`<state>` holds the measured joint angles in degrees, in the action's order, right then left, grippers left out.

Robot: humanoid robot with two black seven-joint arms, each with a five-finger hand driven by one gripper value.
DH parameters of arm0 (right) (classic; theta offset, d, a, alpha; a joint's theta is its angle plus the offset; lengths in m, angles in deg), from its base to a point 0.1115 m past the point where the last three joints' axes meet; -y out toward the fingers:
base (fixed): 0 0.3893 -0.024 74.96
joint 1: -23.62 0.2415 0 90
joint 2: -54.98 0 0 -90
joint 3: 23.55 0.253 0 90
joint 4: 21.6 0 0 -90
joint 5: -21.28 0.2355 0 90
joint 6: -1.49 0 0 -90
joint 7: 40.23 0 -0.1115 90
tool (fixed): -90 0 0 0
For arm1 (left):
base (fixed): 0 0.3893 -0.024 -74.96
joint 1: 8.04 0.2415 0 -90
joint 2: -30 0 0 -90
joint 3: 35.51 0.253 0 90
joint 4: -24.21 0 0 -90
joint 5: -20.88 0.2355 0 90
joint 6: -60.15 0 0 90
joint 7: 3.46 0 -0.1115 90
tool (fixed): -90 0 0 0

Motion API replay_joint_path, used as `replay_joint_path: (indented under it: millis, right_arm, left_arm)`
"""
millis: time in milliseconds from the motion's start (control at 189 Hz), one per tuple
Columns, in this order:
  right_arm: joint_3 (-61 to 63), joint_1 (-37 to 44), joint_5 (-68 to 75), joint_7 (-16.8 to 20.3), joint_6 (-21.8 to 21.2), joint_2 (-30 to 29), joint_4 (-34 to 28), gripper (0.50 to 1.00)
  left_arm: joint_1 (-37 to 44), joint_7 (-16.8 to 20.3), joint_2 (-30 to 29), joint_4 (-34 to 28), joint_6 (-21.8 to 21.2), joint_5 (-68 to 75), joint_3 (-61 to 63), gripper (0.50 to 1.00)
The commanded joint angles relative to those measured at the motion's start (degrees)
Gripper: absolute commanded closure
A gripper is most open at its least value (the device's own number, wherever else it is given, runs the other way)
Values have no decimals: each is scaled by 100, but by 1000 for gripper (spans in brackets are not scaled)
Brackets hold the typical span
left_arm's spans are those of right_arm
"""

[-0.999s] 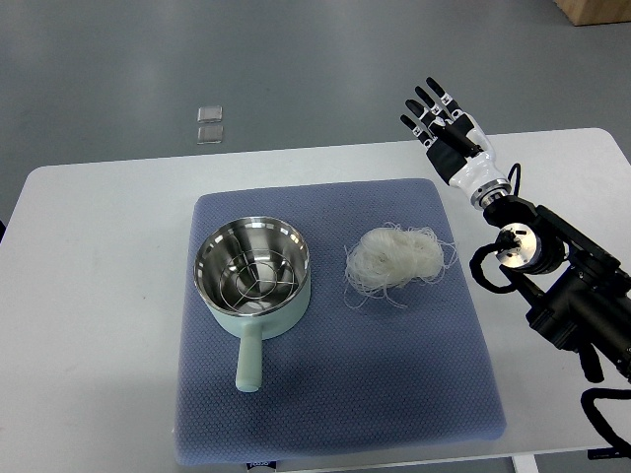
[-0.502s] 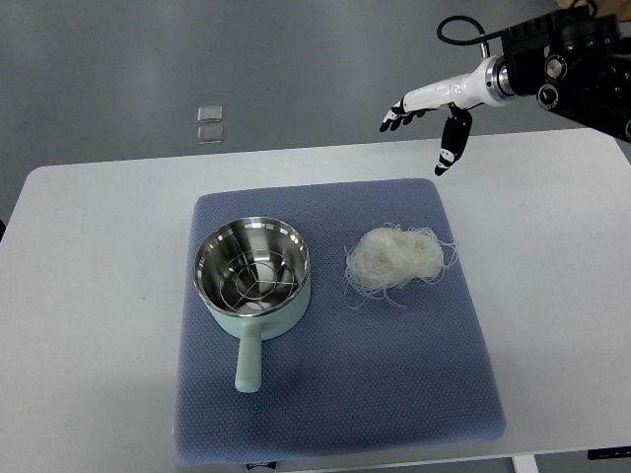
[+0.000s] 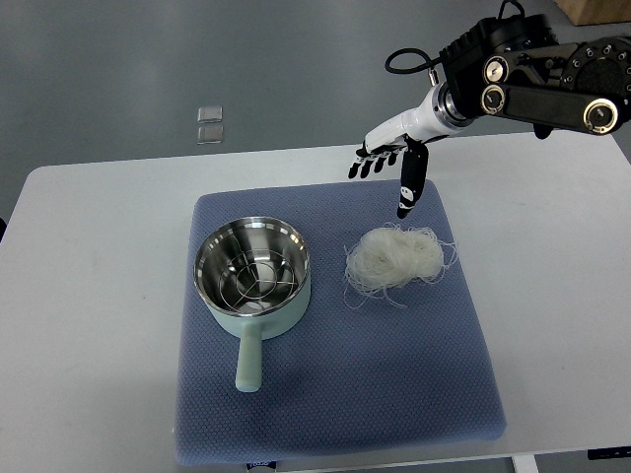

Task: Put vermicelli into pot with right hand
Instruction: 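Move the right hand over the white vermicelli bundle, then lower the right hand onto the vermicelli and close fingers around it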

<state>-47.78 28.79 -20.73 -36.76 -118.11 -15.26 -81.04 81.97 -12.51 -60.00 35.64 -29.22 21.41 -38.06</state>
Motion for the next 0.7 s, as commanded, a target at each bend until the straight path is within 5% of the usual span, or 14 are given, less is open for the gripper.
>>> replay_joint_path:
  millis: [0,597,692]
  right_arm:
    - [208,-402,53,14,95,72,-42,579]
    - [648,-2020,-835,-276,1150,55,169,593]
    - [648,-2134,-852,-303,1220,55,204,652]
  left_arm:
    - [-1,0,0,0,-1,0,0,500]
    - [-1,0,0,0,-1,9,8,500]
    - [-1,0,0,0,-1,9,8,500]
